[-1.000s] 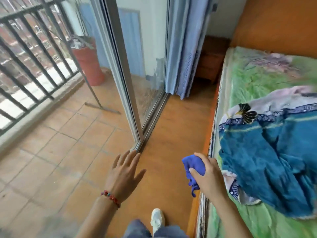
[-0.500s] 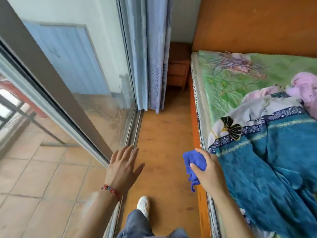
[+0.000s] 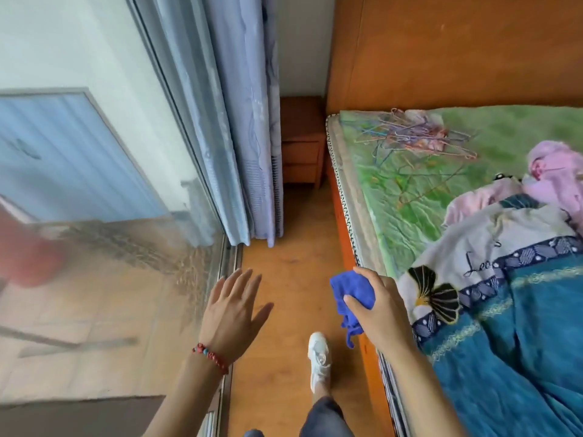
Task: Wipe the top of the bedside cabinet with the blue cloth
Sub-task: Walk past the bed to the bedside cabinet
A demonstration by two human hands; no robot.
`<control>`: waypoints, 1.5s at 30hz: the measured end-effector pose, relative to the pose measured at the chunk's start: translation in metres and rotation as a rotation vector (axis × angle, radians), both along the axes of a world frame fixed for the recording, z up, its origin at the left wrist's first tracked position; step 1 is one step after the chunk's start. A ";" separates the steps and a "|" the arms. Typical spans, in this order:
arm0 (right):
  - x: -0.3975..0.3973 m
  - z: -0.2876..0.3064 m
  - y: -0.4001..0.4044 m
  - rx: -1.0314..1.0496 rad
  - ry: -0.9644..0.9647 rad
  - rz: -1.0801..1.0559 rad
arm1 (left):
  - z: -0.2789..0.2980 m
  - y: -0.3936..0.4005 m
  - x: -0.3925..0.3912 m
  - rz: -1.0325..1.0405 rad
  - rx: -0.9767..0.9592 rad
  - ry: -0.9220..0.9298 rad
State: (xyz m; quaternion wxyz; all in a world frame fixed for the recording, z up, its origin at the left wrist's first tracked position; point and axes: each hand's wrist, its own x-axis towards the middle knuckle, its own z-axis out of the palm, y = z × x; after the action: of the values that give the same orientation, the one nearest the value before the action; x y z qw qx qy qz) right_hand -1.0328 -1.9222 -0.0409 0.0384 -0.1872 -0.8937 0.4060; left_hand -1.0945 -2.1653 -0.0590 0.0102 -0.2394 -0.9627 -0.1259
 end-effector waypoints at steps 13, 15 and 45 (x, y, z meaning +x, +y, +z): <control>-0.280 0.008 0.152 0.015 0.010 0.013 | 0.008 0.150 -0.261 0.008 0.006 0.034; -0.320 0.010 0.164 0.013 0.013 0.020 | 0.010 0.167 -0.304 0.009 0.039 0.057; -0.861 -0.036 0.232 -0.076 -0.022 0.157 | -0.039 0.269 -0.834 0.069 0.025 -0.023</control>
State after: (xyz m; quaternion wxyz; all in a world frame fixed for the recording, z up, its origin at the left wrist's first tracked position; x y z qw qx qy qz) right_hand -1.8938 -1.6904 -0.0770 -0.0104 -0.1225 -0.8899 0.4394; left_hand -1.9282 -1.8959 -0.0978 0.0064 -0.2043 -0.9688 -0.1401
